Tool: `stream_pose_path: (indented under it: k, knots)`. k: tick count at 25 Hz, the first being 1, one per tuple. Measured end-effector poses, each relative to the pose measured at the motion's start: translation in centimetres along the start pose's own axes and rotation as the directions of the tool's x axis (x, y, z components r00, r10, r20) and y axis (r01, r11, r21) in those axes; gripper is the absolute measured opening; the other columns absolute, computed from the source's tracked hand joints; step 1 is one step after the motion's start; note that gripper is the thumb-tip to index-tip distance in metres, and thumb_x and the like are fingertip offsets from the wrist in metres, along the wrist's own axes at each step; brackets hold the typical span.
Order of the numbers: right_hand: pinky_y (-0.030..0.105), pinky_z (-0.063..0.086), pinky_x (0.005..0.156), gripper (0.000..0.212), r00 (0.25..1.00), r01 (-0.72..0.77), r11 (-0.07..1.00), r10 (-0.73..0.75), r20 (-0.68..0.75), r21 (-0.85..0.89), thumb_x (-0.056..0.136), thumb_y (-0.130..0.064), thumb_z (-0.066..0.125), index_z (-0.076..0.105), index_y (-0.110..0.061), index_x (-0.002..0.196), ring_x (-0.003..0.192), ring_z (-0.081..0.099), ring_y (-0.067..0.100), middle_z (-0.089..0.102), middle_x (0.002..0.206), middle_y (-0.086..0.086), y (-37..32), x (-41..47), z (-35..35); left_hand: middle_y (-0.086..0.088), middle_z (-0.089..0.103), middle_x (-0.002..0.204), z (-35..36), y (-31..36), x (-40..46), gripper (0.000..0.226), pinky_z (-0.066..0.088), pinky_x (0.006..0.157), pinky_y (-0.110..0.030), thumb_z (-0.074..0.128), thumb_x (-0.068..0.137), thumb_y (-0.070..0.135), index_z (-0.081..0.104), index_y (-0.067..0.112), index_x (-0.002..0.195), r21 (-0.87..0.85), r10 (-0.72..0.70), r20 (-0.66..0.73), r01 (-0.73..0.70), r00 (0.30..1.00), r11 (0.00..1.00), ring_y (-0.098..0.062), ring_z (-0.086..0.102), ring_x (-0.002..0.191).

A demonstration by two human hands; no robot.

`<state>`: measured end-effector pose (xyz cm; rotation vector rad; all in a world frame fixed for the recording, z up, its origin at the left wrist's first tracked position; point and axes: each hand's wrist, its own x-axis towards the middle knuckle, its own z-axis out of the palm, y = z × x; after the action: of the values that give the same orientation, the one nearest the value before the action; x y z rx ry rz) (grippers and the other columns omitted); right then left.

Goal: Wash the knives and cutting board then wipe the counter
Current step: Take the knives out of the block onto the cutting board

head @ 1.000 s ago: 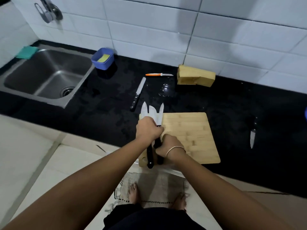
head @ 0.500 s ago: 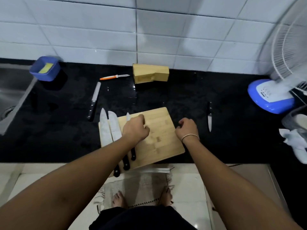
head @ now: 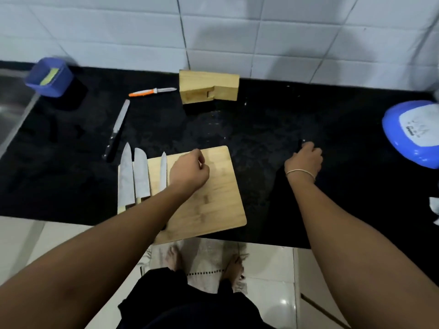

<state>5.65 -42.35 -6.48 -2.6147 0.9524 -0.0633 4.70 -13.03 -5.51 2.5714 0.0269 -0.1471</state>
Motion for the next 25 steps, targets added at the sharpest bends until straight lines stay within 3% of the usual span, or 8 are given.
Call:
stream_pose_path:
  k: [3,6,10,13,17,20,22,25]
  knots:
    - [0.049,0.045,0.095,0.06,0.987,0.152,0.987,-0.149,0.056,-0.049,0.078,-0.007,0.073,0.044,-0.01,0.13,0.113,0.052,0.041,0.051,0.127,0.021,-4.3,-0.3,1.3,0.008,0.06,0.066,-1.6,-1.8,1.0,0.003,0.054,0.077,-0.034,0.055,0.085,0.023,0.054,0.025,0.087,-0.019,-0.052,-0.045,0.051,0.998,0.999,-0.018,0.06,0.064]
    - [0.045,0.042,0.096,0.063,0.921,0.372,0.928,-0.373,0.114,0.026,0.077,-0.002,0.068,0.045,-0.006,0.135,0.112,0.047,0.042,0.044,0.13,0.022,-11.0,-2.0,2.3,0.007,0.062,0.072,-5.2,-4.6,3.0,0.004,0.052,0.06,-0.034,0.054,0.083,0.023,0.055,0.026,0.086,-0.053,-0.132,-0.111,0.127,0.985,0.99,-0.02,0.06,0.068]
    - [0.043,0.042,0.101,0.055,0.691,0.677,0.726,-0.683,0.235,0.121,0.083,0.001,0.061,0.048,-0.003,0.136,0.111,0.049,0.042,0.043,0.127,0.022,-22.5,-5.4,4.5,0.005,0.063,0.081,-11.4,-11.3,6.7,0.008,0.048,0.06,-0.032,0.056,0.082,0.024,0.058,0.025,0.09,-0.096,-0.293,-0.198,0.279,0.935,0.955,-0.021,0.061,0.074]
    - [0.046,0.043,0.101,0.05,0.55,0.754,0.624,-0.771,0.322,0.205,0.088,-0.002,0.054,0.047,-0.007,0.137,0.116,0.05,0.038,0.047,0.129,0.019,-29.4,-7.2,6.3,0.001,0.059,0.087,-14.1,-16.5,8.4,0.016,0.037,0.057,-0.03,0.059,0.082,0.029,0.053,0.021,0.095,-0.036,-0.37,-0.247,0.373,0.896,0.927,-0.024,0.058,0.076]
    - [0.047,0.046,0.099,0.059,0.4,0.816,0.534,-0.796,0.454,0.218,0.09,-0.004,0.049,0.035,-0.017,0.145,0.116,0.054,0.032,0.05,0.131,0.013,-34.3,-9.6,8.5,-0.01,0.06,0.106,-14.8,-20.4,9.1,0.039,0.042,0.067,-0.037,0.068,0.082,0.044,0.047,0.017,0.101,0.193,-0.384,-0.091,0.395,0.919,0.898,-0.035,0.061,0.093]
    - [0.047,0.047,0.095,0.05,0.305,0.872,0.445,-0.82,0.484,0.205,0.088,-0.006,0.051,0.042,-0.02,0.136,0.112,0.057,0.029,0.057,0.126,0.007,-34.9,-10.8,9.3,-0.007,0.069,0.089,-15.3,-20.1,10.3,0.03,0.042,0.059,-0.031,0.064,0.082,0.044,0.052,0.016,0.086,0.189,-0.389,0.04,0.376,0.92,0.907,-0.026,0.061,0.066]
    - [0.046,0.046,0.094,0.044,0.242,0.895,0.388,-0.838,0.488,0.222,0.087,-0.005,0.053,0.046,-0.021,0.128,0.11,0.058,0.028,0.061,0.122,0.004,-34.0,-11.0,9.0,-0.005,0.073,0.067,-16.1,-18.7,11.4,0.028,0.045,0.048,-0.024,0.066,0.082,0.039,0.062,0.011,0.083,-0.014,-0.446,0.192,0.457,0.874,0.889,-0.02,0.067,0.05]
    - [0.041,0.041,0.09,0.045,0.153,0.931,0.291,-0.859,0.489,0.221,0.084,-0.002,0.058,0.051,-0.022,0.124,0.105,0.057,0.028,0.063,0.115,0.003,-30.7,-10.8,7.8,-0.012,0.073,0.065,-15.7,-15.7,10.9,0.022,0.051,0.041,-0.02,0.071,0.089,0.022,0.067,0.0,0.092,-0.337,-0.472,0.501,0.666,0.726,0.666,-0.021,0.074,0.057]
